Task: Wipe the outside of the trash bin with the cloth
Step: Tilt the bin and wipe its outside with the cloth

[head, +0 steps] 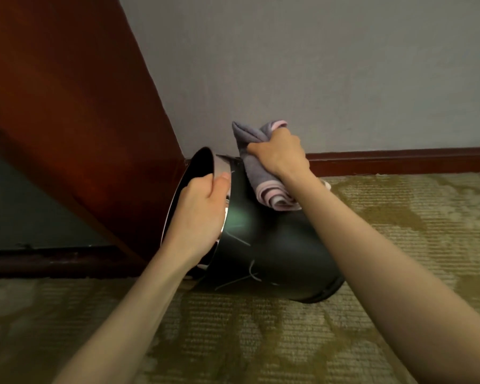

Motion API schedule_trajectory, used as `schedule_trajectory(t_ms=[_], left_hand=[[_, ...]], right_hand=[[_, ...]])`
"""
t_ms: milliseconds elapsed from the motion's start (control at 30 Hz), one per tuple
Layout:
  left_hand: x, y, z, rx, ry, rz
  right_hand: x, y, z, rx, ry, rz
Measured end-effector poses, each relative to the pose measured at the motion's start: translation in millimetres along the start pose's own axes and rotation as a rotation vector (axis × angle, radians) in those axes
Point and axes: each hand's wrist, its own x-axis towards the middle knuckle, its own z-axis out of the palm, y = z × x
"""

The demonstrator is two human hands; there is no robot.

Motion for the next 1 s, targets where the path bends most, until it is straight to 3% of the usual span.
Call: schedule_trajectory(t_ms=[300, 567, 833, 1000], left_hand=[[-13.1, -0.4, -3.7, -0.016, -0.045, 0.037], [-2.4, -5.6, -1.5, 0.038, -0.007, 0.091], [27.8, -11.9, -3.4, 0.042, 0.054, 0.001], [47.4, -16.8, -10.4, 0.08, 0.052, -0.045]], right_hand=[[45.4, 3.0, 9.3, -0.158, -0.317, 0.107], [20.1, -3.3, 6.2, -0.031, -0.116, -0.027], [-30.4, -27.1, 9.3, 0.087, 0.1, -0.21], [-81.5, -17.1, 33.2, 0.211, 0.327, -0.23]])
